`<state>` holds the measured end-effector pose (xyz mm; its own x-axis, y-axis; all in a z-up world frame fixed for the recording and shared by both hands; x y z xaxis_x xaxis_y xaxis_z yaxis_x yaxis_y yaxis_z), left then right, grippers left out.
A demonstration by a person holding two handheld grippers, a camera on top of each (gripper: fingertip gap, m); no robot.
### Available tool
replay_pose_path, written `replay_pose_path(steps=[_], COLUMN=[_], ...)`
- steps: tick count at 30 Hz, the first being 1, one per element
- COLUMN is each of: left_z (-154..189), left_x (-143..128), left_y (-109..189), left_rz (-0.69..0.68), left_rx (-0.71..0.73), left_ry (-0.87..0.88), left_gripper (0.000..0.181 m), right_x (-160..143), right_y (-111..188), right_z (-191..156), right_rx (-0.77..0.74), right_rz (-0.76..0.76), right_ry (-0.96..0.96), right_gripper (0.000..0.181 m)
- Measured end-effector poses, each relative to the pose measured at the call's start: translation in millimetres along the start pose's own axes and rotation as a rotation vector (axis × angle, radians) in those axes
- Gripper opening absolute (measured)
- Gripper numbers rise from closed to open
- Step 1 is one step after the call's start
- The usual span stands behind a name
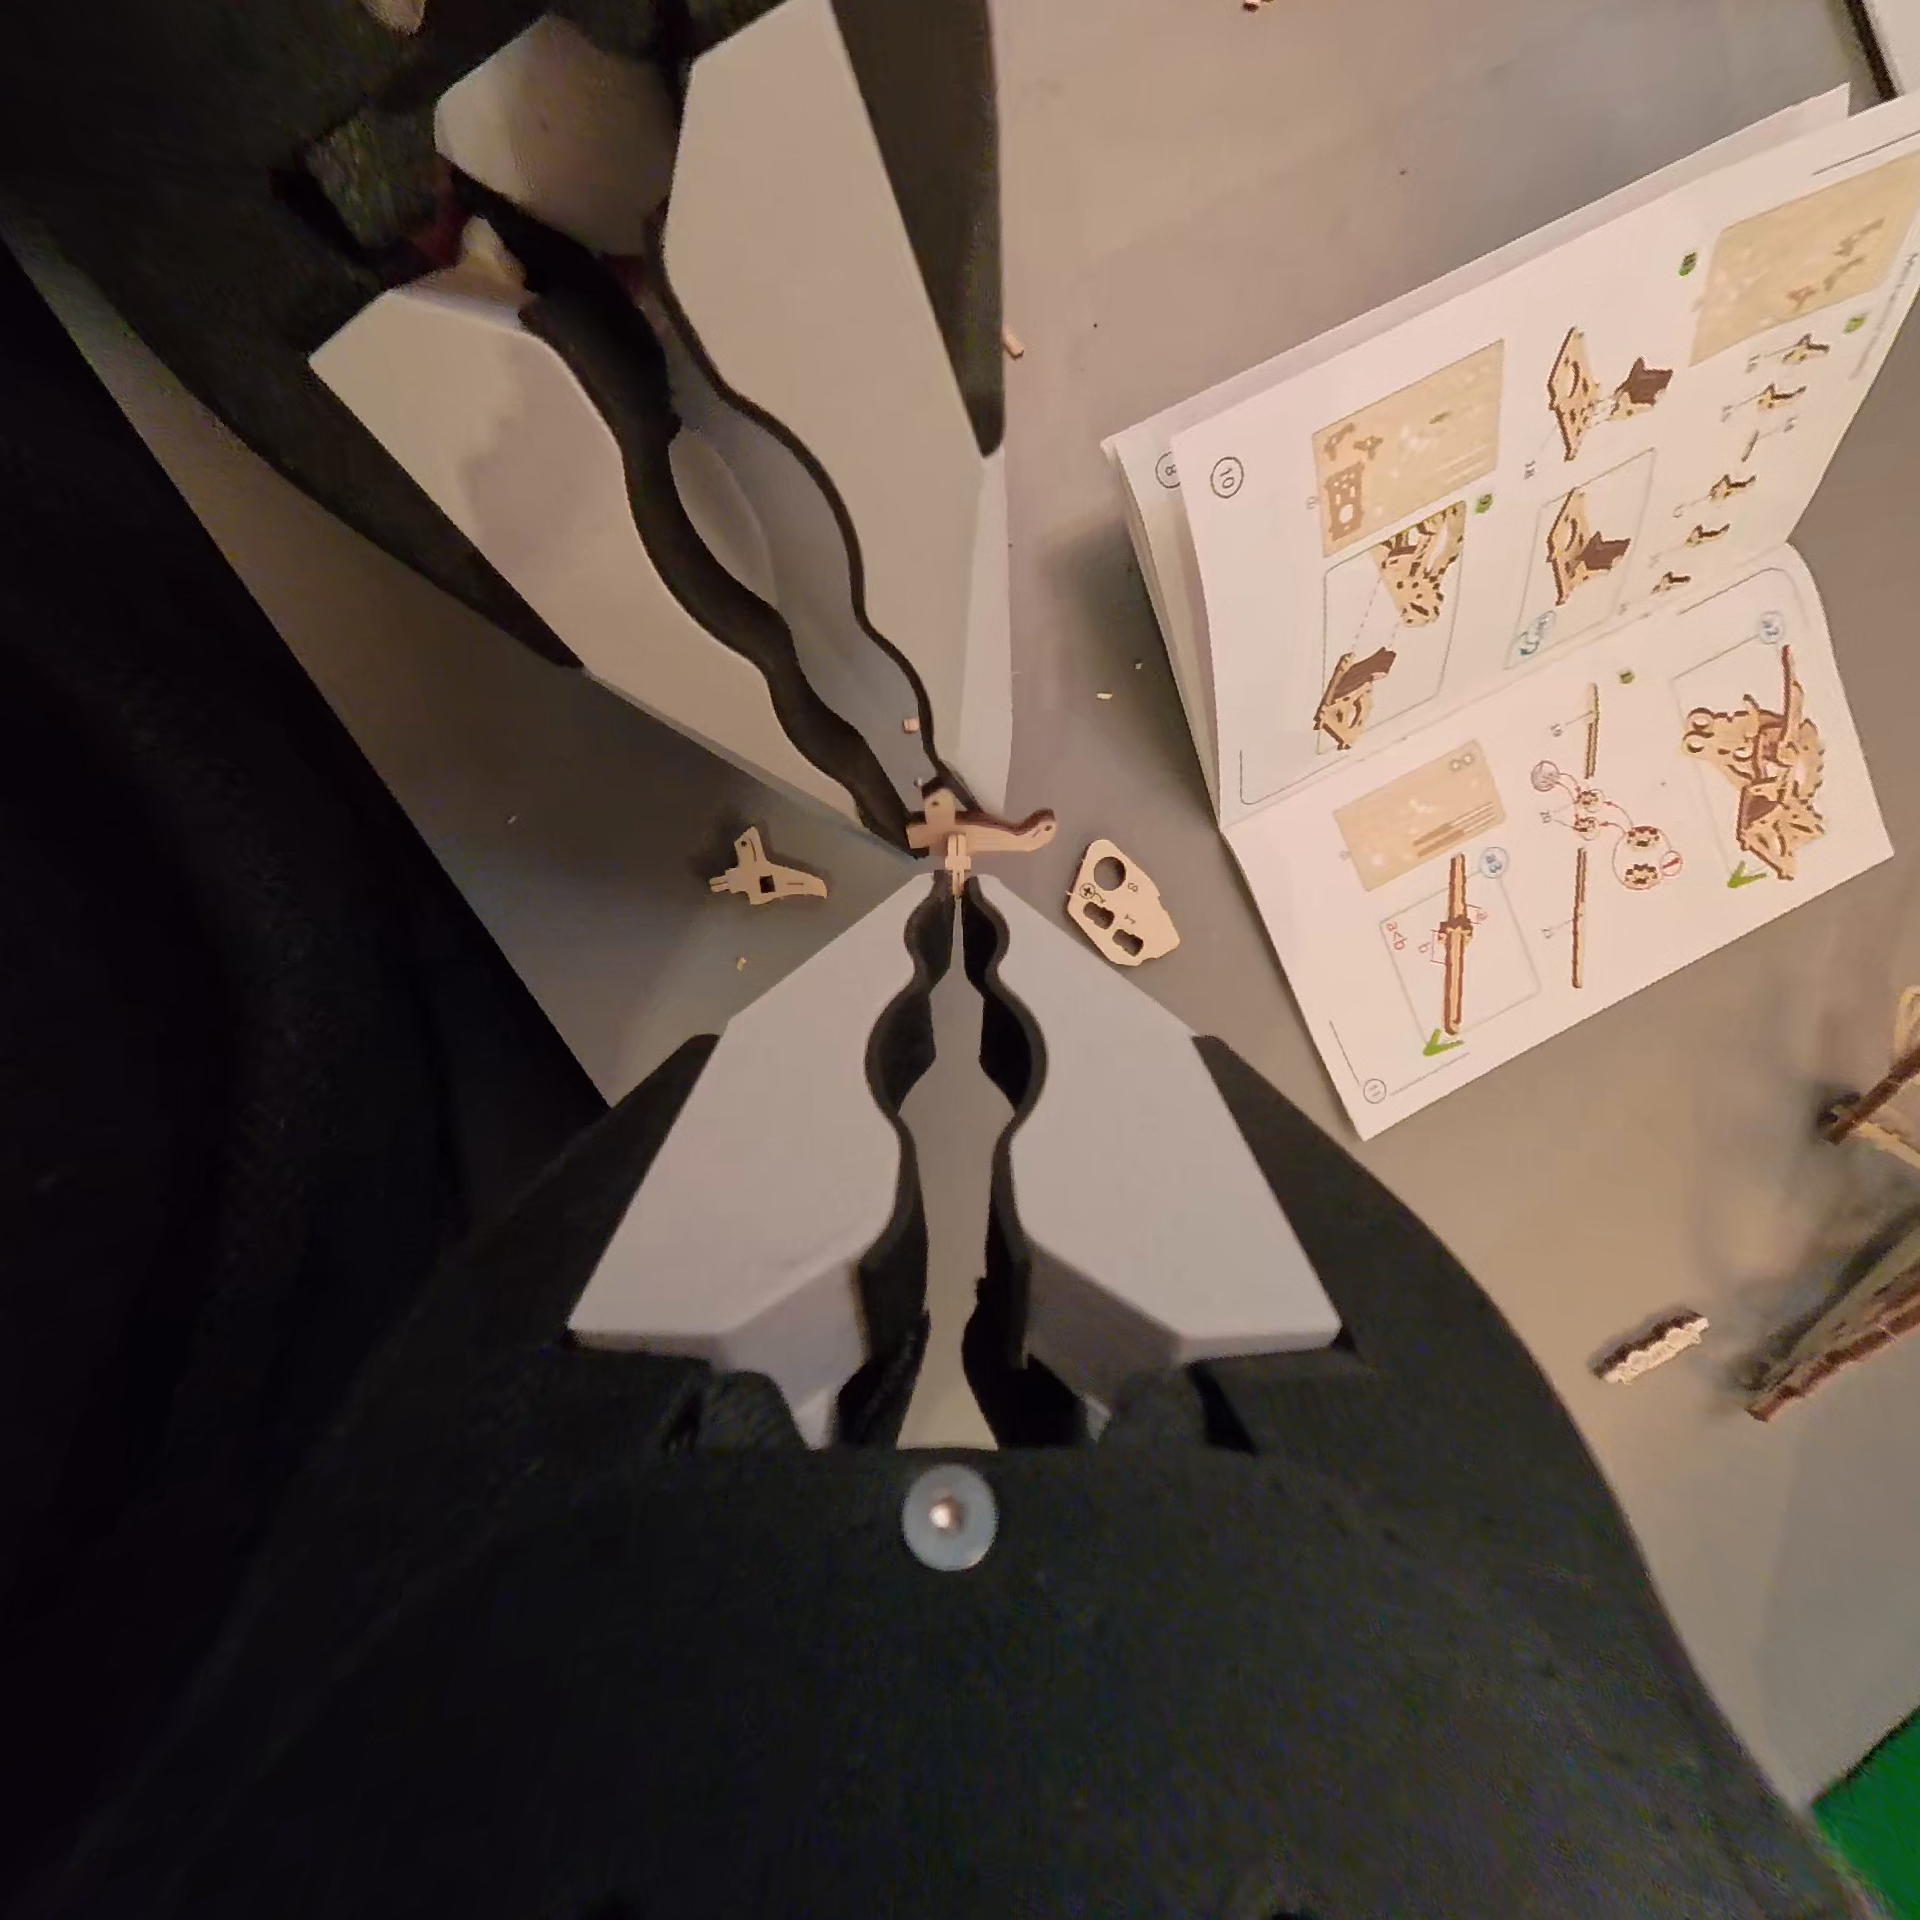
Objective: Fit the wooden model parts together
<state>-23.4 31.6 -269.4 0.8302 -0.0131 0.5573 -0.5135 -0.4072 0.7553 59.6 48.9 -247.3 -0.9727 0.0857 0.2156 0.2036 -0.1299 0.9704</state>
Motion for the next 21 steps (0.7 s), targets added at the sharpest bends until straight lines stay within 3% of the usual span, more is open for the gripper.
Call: replay_pose_path(steps=[21], left_z=[2.0], left_x=[3.8], left_y=[-7.9], left_rz=[-0.045], left_rx=[0.106], left_ry=[-0.078], left_gripper=[0.008], right_x=[4.2], right_y=[0.8], right_z=[1.0], right_rx=[-0.088], right_rz=[-0.158], right_ry=[0.092], right_gripper=[0.000])
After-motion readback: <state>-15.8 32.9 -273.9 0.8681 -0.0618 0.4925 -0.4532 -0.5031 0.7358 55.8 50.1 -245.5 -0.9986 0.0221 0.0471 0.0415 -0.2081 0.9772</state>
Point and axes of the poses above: each gripper's, where its closed fingertips meet, y back along the fingers, x out of its top, z = x × y across the jaws, the point moved 7 cm from there along y, back along the fingers, and after that the axes turned 15 degrees about -z, right-handed, at the moved point
